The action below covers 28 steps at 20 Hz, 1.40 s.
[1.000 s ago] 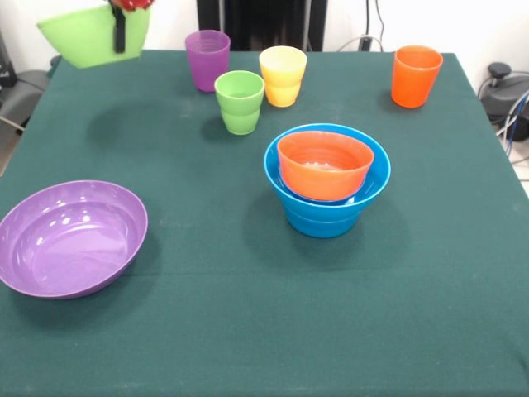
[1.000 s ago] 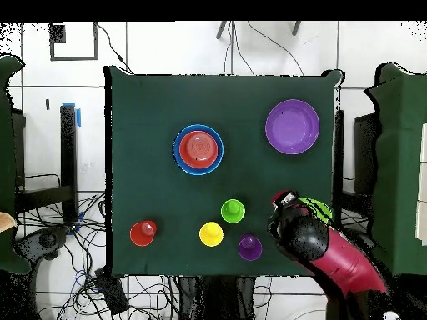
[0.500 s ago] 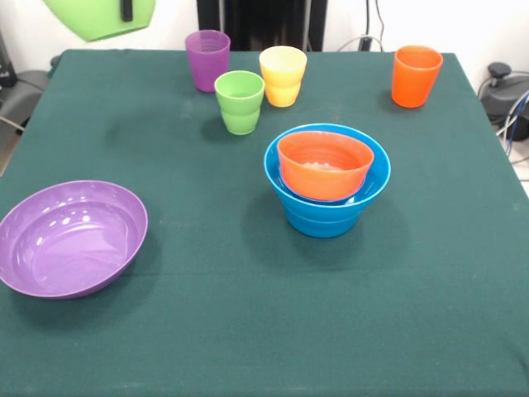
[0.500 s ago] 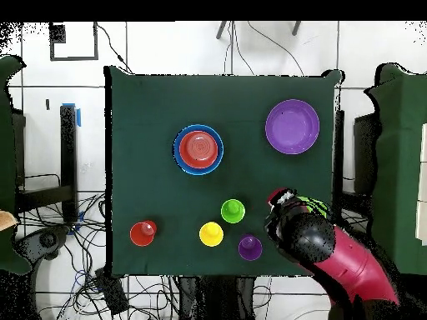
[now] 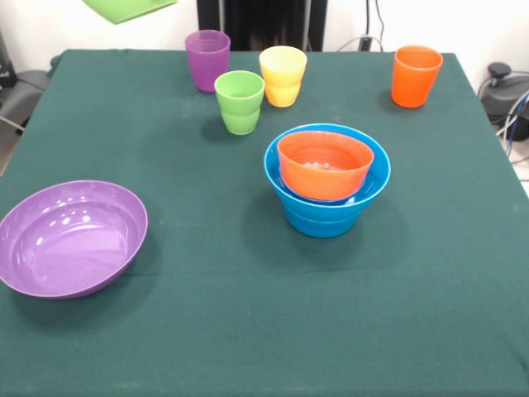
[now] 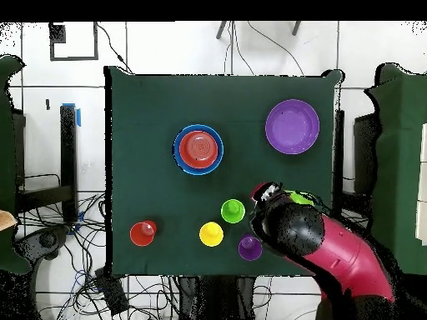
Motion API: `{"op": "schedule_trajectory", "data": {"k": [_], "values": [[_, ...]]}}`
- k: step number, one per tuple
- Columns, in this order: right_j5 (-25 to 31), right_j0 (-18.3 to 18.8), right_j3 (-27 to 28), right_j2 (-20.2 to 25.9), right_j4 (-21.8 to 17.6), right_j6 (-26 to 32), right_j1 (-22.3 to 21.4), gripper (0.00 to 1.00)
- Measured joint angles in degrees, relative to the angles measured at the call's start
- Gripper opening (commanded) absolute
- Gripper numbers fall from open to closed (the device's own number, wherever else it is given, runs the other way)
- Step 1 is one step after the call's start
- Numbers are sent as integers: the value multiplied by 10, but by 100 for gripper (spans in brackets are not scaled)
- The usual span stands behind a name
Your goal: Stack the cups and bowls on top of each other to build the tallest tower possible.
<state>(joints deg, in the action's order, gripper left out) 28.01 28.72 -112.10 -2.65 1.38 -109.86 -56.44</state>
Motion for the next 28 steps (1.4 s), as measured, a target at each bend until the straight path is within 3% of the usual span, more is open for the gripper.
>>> {"op": "schedule_trajectory", "data": {"k": [11, 28], "values": [[5, -39, 41, 6, 25, 0, 8, 0], [-22, -44, 42, 30, 68, 0, 42, 0]]}}
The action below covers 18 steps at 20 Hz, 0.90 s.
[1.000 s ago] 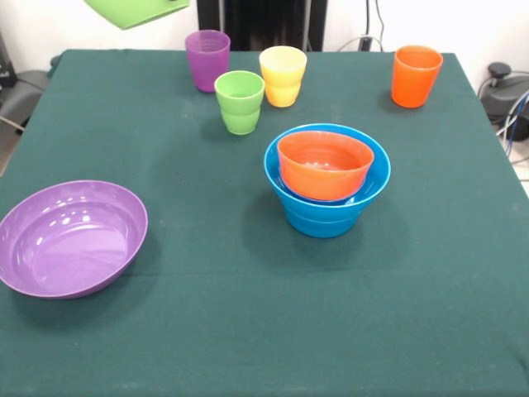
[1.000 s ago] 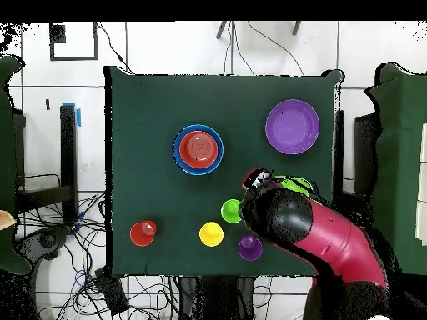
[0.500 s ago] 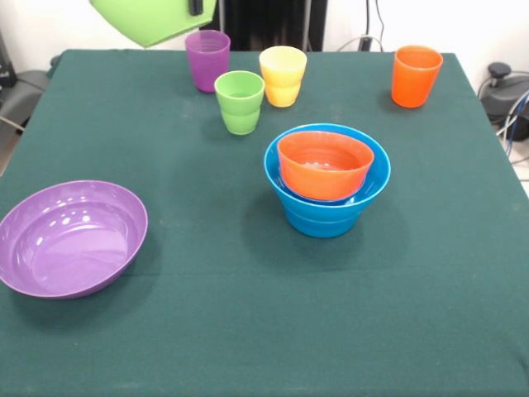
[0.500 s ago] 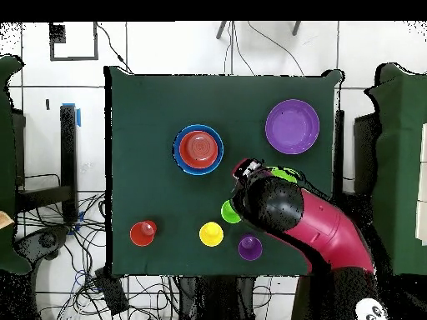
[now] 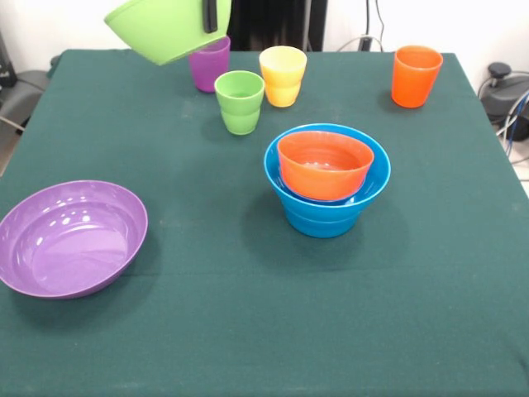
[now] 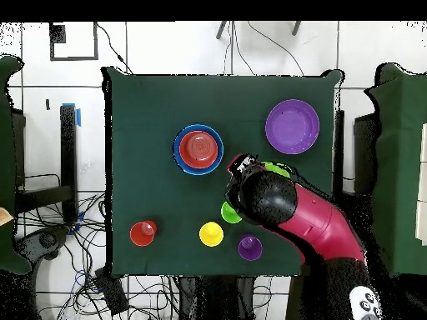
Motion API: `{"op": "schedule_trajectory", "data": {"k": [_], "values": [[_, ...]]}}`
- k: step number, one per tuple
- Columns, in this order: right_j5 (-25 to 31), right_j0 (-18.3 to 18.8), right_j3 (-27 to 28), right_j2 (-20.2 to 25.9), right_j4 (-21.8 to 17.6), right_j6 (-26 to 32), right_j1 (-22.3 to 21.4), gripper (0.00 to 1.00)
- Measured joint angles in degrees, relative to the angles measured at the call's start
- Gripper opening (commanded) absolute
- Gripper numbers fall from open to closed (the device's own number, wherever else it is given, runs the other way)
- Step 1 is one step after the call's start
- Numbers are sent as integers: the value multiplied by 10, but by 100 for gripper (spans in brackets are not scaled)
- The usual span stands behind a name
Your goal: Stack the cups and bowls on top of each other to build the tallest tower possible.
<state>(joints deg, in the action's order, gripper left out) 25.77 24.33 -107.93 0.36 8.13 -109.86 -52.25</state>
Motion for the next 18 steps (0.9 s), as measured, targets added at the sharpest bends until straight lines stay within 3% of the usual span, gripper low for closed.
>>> {"op": "schedule_trajectory", "data": {"k": [18], "values": [[-3, -6, 0, 0, 6, 0, 2, 0]]}}
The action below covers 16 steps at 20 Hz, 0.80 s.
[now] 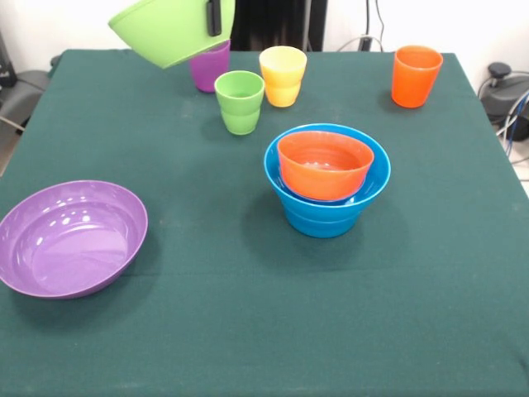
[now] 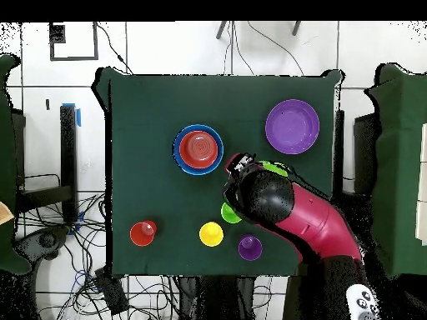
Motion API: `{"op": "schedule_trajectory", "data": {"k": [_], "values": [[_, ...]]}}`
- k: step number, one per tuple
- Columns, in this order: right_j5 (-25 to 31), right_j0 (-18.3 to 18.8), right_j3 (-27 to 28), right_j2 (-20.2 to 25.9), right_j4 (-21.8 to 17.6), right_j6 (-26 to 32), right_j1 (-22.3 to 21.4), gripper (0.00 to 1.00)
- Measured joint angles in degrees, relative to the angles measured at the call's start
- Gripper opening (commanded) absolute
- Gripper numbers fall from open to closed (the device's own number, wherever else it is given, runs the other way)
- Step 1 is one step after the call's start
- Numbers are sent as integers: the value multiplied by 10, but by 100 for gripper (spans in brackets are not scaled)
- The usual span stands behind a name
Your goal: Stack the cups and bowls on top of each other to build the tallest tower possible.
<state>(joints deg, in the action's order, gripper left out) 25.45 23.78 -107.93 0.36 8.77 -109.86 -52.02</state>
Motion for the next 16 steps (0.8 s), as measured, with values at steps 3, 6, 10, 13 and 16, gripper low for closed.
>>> {"op": "schedule_trajectory", "data": {"k": [3, 6, 10, 13, 16], "values": [[-1, -3, 0, 0, 4, 0, 0, 0], [-9, -7, -1, 1, 16, 0, 0, 0], [-40, -6, -6, 14, 39, 0, 0, 0], [-73, -2, -13, 32, 57, 0, 0, 0], [-99, 2, -18, 49, 70, 0, 0, 0]]}}
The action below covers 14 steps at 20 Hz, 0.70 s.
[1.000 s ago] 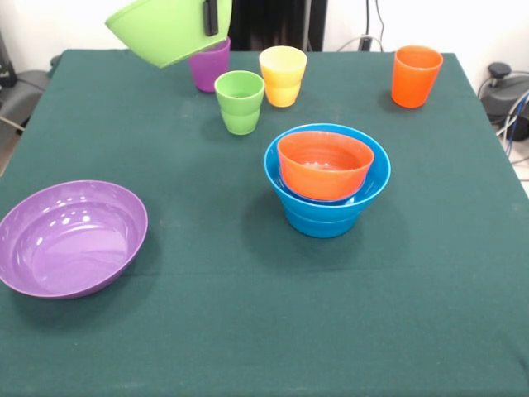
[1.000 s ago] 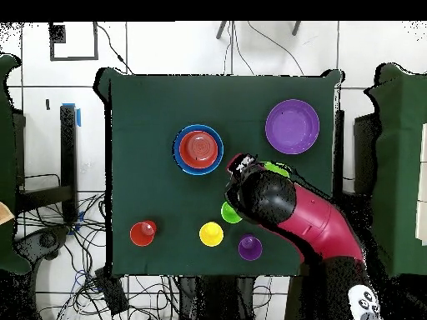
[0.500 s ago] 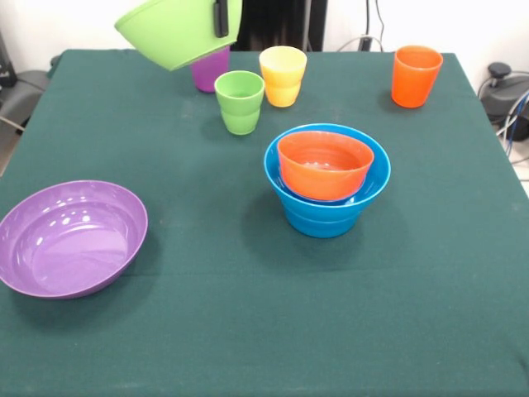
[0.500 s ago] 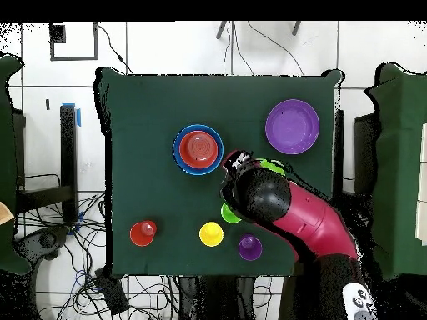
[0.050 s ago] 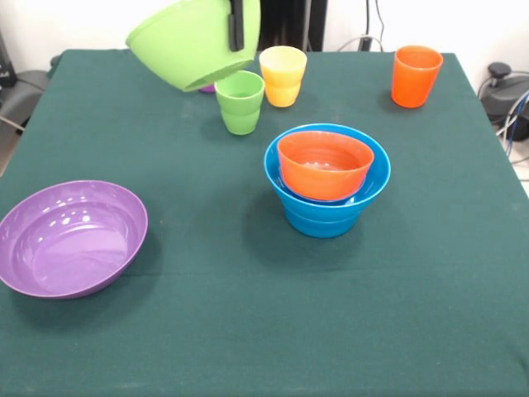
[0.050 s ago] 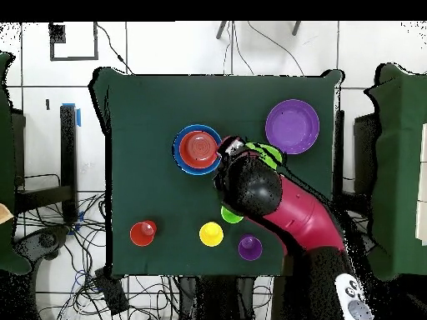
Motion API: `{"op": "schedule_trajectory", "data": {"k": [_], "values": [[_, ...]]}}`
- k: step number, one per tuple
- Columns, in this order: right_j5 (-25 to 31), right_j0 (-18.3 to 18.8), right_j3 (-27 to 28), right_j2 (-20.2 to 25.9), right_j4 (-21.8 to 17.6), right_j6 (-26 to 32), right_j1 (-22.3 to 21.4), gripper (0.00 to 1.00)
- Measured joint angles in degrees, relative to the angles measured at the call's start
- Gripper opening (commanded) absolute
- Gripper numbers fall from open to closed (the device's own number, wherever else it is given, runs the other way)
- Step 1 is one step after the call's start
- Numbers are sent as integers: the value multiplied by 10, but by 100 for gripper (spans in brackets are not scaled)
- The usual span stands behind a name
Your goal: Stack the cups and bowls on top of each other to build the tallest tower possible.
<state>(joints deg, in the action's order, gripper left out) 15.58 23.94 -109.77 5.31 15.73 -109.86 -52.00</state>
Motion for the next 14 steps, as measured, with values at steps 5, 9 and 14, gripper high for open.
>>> {"op": "schedule_trajectory", "data": {"k": [5, 9, 14], "values": [[-26, 3, -4, 22, 9, 0, 2, 0], [-39, 2, -7, 32, 9, 0, 5, 0], [-40, 2, -8, 33, 9, 0, 5, 0]]}}
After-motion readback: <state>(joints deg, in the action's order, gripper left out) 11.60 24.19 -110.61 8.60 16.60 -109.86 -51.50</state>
